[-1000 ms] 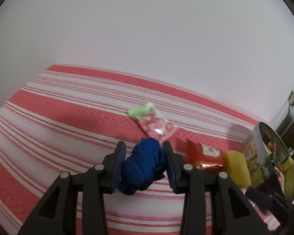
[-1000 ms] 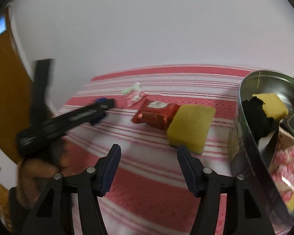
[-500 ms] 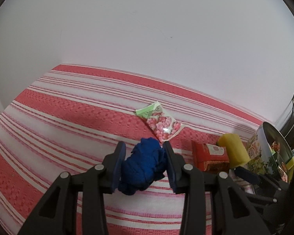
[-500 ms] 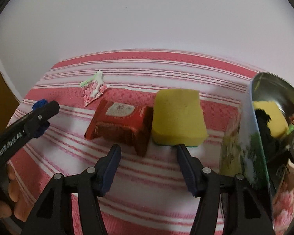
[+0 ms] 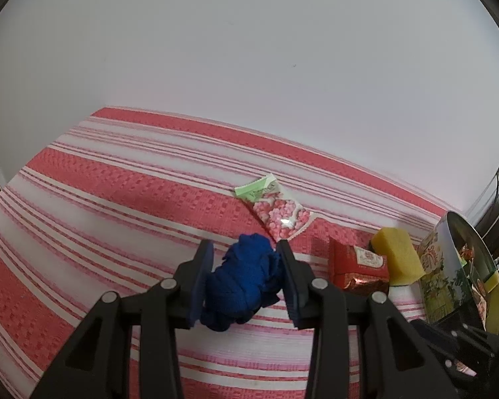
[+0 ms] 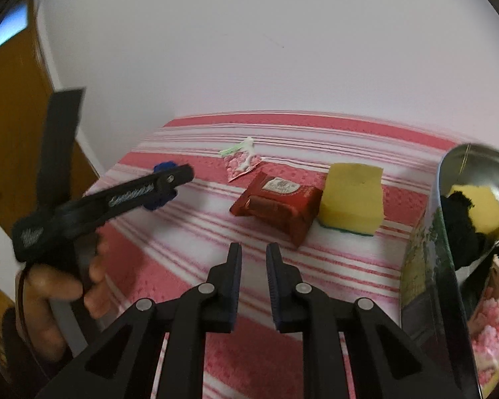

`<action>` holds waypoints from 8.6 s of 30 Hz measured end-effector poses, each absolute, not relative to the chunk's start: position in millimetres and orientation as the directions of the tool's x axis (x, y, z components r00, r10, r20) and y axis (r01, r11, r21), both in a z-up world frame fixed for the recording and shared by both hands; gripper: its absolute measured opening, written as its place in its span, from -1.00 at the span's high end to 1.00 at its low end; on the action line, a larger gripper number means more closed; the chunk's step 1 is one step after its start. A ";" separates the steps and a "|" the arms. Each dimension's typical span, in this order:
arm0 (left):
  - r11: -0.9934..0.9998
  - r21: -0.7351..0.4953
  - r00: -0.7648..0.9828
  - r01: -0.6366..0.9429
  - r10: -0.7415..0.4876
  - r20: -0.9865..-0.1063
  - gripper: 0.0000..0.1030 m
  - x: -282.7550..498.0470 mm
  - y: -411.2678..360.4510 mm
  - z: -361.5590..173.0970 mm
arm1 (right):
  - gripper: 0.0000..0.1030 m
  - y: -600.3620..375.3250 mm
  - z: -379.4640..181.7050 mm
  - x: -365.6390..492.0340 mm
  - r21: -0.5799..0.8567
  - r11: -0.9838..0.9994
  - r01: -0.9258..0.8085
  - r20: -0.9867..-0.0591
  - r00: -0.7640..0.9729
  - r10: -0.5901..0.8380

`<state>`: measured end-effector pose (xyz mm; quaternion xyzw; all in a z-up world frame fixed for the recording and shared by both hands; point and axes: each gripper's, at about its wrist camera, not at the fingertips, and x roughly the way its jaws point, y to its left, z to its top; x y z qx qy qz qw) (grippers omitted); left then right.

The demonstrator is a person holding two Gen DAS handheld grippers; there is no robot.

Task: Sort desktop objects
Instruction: 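Grasp the yellow sponge with the right gripper while the left gripper holds the pom-pom, then carry the pom-pom and sponge over the tin and open both grippers, then move both open grippers back from the tin toward the red packet, then grasp the red snack packet with the right gripper while the left gripper grasps the candy wrapper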

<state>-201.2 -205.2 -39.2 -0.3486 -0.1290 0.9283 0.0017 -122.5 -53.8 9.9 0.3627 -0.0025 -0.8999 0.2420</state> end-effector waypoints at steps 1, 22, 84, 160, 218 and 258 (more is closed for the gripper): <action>-0.965 -0.247 -0.756 0.092 0.094 -0.648 0.25 -201.7 -206.9 -39.8 | 0.67 -50.9 12.9 -118.4 0.167 -0.891 0.423 -0.648 -0.633 -0.422; -0.959 -0.269 -0.757 0.095 0.106 -0.645 0.25 -203.4 -212.4 -40.8 | -0.08 -73.5 20.0 -238.5 0.050 -0.991 0.124 -0.791 -0.601 -0.115; -0.992 -0.100 -0.817 -0.079 0.122 -0.563 0.25 -83.5 -37.0 3.6 | 0.30 73.0 81.4 3.0 0.335 -0.903 0.270 -0.365 -0.846 -0.389; -0.902 -0.139 -0.645 -0.409 0.394 -0.655 0.24 -155.4 170.1 6.9 | 0.30 223.5 112.2 -140.6 0.109 -0.986 0.128 -0.478 -0.863 -0.165; -0.998 -0.048 -0.809 -0.041 0.061 -0.585 -0.99 -121.1 23.3 4.5 | -0.82 159.6 74.9 0.5 0.237 -0.971 0.020 -0.222 -0.972 -0.074; -0.965 0.019 -0.773 0.262 -0.222 -0.595 -0.99 -128.2 -149.0 -17.5 | -0.82 -3.6 54.7 -19.1 0.125 -0.943 0.307 -0.304 -0.893 -0.331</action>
